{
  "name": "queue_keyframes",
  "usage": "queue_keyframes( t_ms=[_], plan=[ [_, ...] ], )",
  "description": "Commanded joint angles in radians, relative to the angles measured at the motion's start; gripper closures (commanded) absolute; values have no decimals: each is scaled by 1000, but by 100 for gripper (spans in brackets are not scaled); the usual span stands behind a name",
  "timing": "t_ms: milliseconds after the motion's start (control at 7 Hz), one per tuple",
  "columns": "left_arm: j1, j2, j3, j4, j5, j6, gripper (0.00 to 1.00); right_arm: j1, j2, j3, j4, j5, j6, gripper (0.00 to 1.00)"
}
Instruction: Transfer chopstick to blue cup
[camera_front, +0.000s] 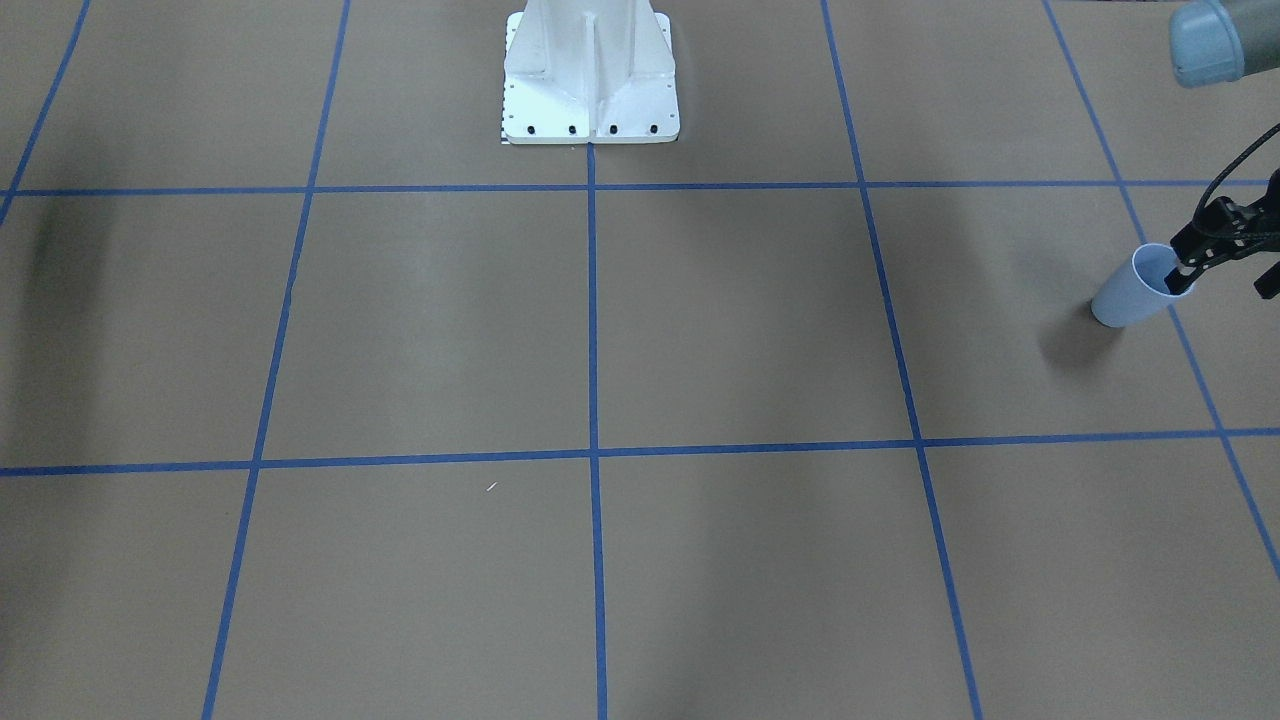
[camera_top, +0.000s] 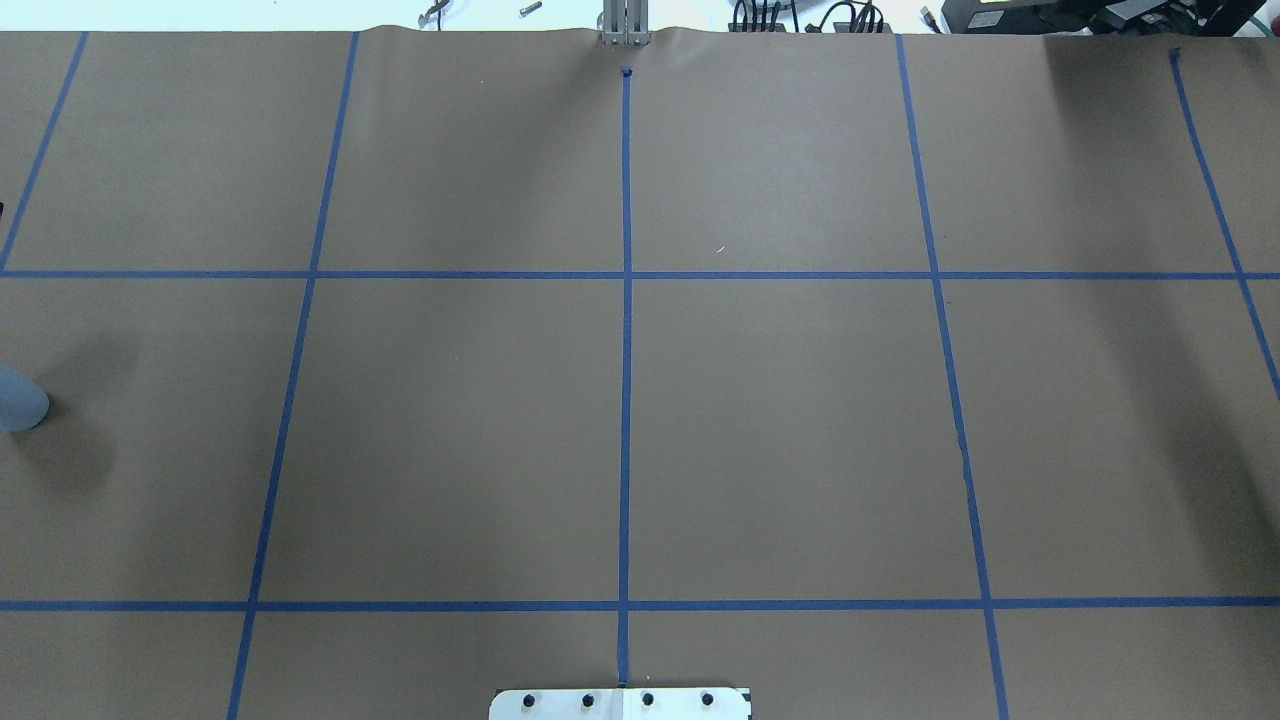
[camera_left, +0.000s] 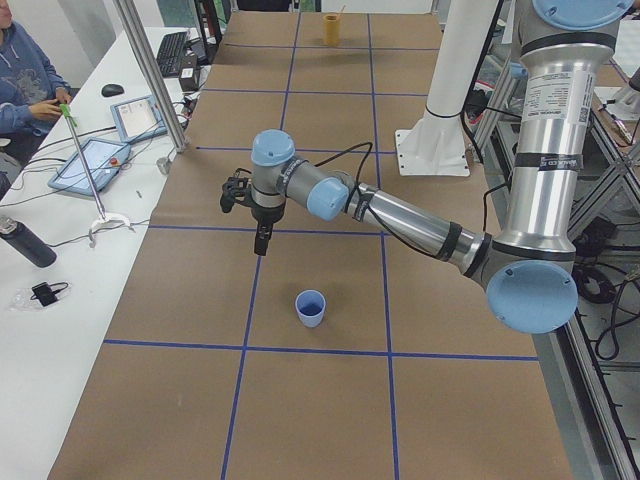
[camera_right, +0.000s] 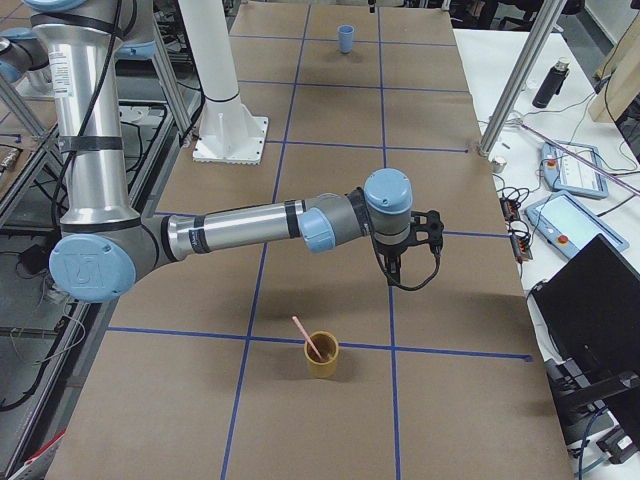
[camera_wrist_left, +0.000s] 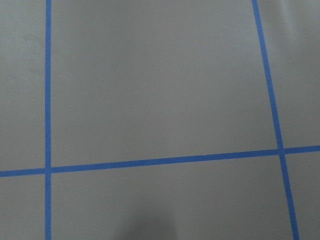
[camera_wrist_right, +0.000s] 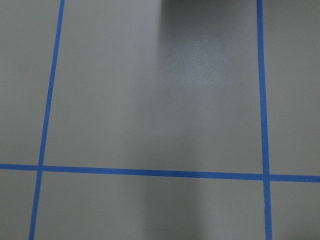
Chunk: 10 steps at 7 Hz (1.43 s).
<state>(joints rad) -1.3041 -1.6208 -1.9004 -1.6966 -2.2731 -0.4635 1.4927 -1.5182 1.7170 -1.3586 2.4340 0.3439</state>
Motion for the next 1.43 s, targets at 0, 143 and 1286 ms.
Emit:
queue_keyframes(
  t_ms=[0, 143, 1286],
  plan=[
    [-3, 31, -3, -3, -64, -9, 2, -32, 4, 1, 1, -3, 33, 0],
    [0, 47, -11, -6, -62, -9, 2, -38, 4, 18, 3, -3, 56, 0],
    [6, 119, 50, -218, -43, -97, 2, -143, 7, 7, 15, -29, 64, 0]
  ],
)
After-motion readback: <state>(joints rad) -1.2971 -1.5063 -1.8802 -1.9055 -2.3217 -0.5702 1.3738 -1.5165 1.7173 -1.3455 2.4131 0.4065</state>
